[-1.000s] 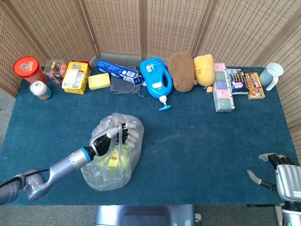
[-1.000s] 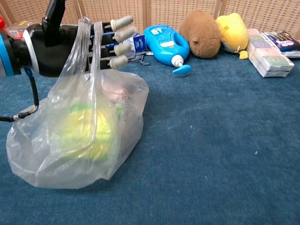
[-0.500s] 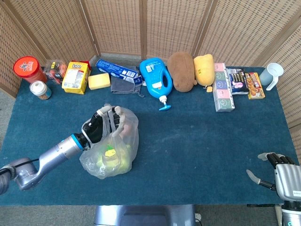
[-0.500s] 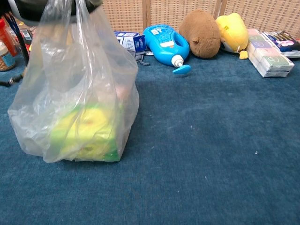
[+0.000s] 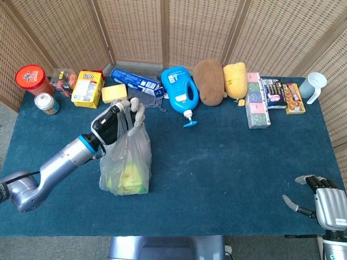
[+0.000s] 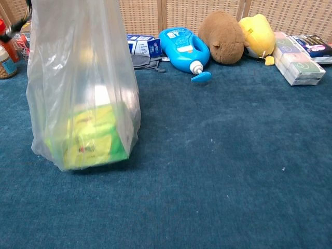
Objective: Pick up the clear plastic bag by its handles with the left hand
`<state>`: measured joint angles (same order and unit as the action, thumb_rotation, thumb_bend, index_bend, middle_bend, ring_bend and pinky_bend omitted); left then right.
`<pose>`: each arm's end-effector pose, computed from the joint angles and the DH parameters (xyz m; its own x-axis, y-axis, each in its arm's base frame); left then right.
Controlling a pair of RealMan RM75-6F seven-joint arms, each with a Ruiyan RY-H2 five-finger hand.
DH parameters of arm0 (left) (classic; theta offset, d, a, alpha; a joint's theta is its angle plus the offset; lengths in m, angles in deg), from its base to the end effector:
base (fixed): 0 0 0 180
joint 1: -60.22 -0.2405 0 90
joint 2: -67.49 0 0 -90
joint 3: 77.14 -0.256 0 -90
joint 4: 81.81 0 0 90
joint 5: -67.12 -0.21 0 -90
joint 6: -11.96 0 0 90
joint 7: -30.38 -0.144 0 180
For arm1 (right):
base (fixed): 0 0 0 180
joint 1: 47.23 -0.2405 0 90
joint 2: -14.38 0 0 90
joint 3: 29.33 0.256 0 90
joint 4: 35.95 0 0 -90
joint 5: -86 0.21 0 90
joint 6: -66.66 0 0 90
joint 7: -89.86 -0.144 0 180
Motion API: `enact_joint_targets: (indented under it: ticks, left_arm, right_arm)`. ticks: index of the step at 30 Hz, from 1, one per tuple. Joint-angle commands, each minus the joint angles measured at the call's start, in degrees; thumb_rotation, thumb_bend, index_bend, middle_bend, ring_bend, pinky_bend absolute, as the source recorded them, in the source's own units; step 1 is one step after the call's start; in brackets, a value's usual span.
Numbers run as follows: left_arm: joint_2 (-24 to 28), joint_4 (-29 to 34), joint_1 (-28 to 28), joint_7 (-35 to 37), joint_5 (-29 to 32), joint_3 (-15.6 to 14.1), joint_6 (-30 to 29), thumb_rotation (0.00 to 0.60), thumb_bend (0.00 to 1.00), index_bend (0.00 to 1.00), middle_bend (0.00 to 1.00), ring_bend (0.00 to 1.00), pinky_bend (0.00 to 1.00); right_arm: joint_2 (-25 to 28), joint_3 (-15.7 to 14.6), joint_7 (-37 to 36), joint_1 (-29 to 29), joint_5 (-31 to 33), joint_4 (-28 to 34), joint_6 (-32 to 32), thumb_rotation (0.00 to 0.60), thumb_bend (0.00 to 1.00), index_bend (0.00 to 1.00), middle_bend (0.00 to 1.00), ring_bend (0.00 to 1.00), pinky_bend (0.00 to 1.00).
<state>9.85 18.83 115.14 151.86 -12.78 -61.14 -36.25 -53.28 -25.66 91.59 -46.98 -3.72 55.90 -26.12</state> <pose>-0.0351 0.3726 0.1348 -0.8024 0.5718 -0.1709 0.0938 0.4037 0.9101 -0.3055 -0.1552 0.1568 0.3765 0.1105 0.9198 -0.9259 0.0102 0.3778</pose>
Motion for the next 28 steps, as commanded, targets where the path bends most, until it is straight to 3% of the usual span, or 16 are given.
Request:
enact_joint_targets:
  ticks: [1, 6, 12, 28]
  left_arm:
    - [1.8, 1.6, 1.3, -2.5, 2.8, 3.2, 2.0, 0.288, 0.73, 0.61, 0.66, 0.69, 0.8]
    - [2.8, 2.6, 2.1, -4.7, 5.6, 6.0, 4.3, 0.311, 0.77, 0.62, 0.66, 0.69, 0.8]
    - [4.2, 3.6, 3.4, -7.2, 9.0, 11.5, 6.8, 0.309, 0.76, 0.62, 0.66, 0.69, 0.8]
    - [4.3, 3.3, 5.3, -12.7, 14.1, 19.6, 12.9, 0.31, 0.75, 0.62, 0.66, 0.69, 0.8]
  right_arm:
    - [0.0, 0.1, -0.2, 0.0, 0.1, -0.2, 0.0, 0.169, 0.24, 0.43, 0.47, 0.44, 0.4]
    - [-0.2, 0.0, -0.6, 0.2, 0.0, -0.4, -0.3, 0.169, 0.25, 0.43, 0.47, 0.44, 0.4]
    - [-0.5, -0.1, -1.1, 0.6, 0.0, -0.7, -0.8, 0.17, 0.24, 0.43, 0.47, 0.44, 0.4]
    - [-1.3, 0.4, -1.8, 0.2, 0.9, -1.7, 0.2, 0.17, 0.24, 0.43, 0.47, 0.44, 0.4]
